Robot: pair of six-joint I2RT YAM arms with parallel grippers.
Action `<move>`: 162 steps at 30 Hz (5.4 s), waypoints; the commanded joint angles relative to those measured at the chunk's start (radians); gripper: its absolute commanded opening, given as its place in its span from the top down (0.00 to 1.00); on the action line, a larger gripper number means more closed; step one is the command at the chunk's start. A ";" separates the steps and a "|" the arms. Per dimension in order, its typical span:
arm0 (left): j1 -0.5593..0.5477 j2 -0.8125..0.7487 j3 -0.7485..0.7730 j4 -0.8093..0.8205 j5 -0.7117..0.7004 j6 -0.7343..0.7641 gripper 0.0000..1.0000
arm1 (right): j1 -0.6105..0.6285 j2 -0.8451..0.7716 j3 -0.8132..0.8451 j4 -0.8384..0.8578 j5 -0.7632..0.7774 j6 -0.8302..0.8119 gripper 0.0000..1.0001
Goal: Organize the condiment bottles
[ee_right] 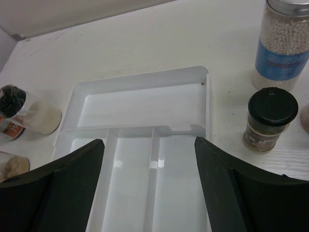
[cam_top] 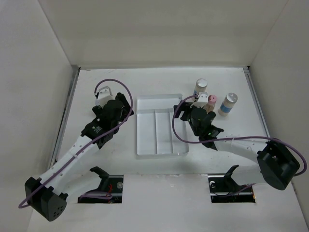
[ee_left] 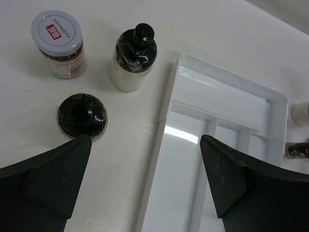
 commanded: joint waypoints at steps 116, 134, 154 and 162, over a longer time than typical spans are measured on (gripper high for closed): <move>-0.170 0.402 -0.033 0.887 -0.154 0.238 0.02 | -0.237 0.016 0.250 -0.211 0.089 -0.179 0.12; -0.397 0.214 -0.482 1.221 0.049 0.084 0.02 | -0.430 0.437 0.703 -0.468 -0.102 -0.225 0.00; -0.229 -0.117 -0.568 1.037 -0.028 0.083 0.03 | -0.409 0.281 0.692 -0.364 -0.059 -0.233 0.49; -0.200 -0.214 -0.653 0.973 -0.157 0.072 0.03 | -0.230 0.299 0.719 -0.337 -0.112 -0.216 0.50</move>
